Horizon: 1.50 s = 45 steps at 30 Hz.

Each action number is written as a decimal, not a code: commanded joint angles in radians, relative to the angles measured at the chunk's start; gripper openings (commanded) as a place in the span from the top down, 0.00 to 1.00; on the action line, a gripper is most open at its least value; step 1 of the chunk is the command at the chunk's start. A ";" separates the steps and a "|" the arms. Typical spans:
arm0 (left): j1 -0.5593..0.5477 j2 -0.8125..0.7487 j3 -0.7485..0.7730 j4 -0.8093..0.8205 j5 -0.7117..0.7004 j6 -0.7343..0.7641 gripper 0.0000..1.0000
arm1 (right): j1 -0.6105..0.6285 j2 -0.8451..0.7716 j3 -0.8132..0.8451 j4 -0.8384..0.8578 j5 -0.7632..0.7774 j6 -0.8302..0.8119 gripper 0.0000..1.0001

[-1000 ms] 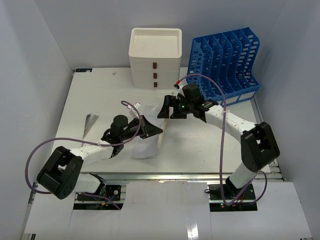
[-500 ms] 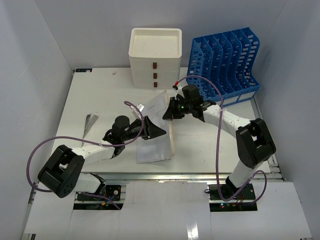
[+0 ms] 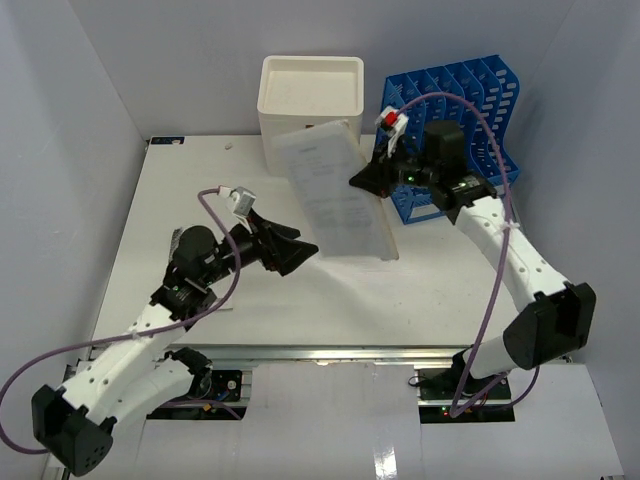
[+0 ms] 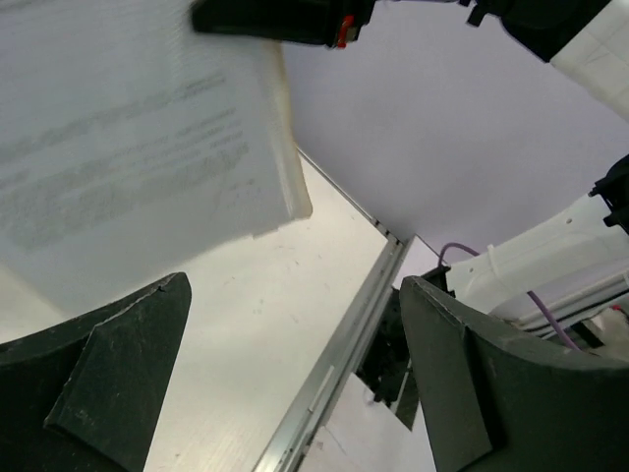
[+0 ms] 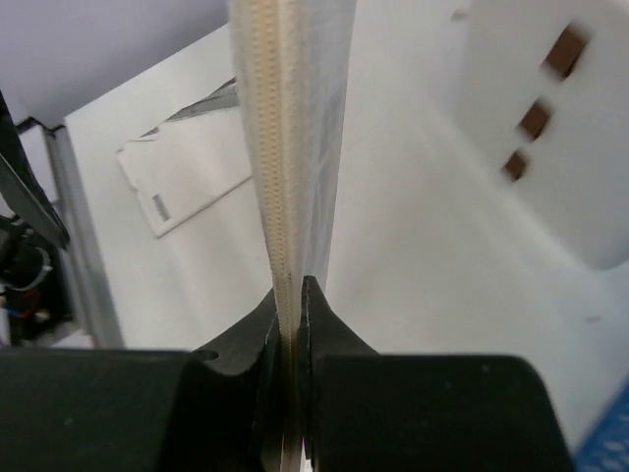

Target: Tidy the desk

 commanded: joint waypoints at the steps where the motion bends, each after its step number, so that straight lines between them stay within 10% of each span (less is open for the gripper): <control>1: 0.004 -0.144 0.018 -0.288 -0.176 0.130 0.02 | -0.095 -0.111 0.184 -0.005 0.015 -0.239 0.92; 21: 0.004 -0.276 -0.062 -0.345 -0.282 0.120 0.02 | -0.254 -0.113 0.447 0.250 0.614 -0.233 0.92; 41: 0.004 -0.329 -0.165 -0.341 -0.285 0.087 0.02 | -0.272 0.030 0.307 0.375 0.467 -0.080 0.92; 45: 0.004 -0.311 -0.189 -0.308 -0.277 0.071 0.02 | -0.272 0.035 0.211 0.426 0.420 -0.019 0.79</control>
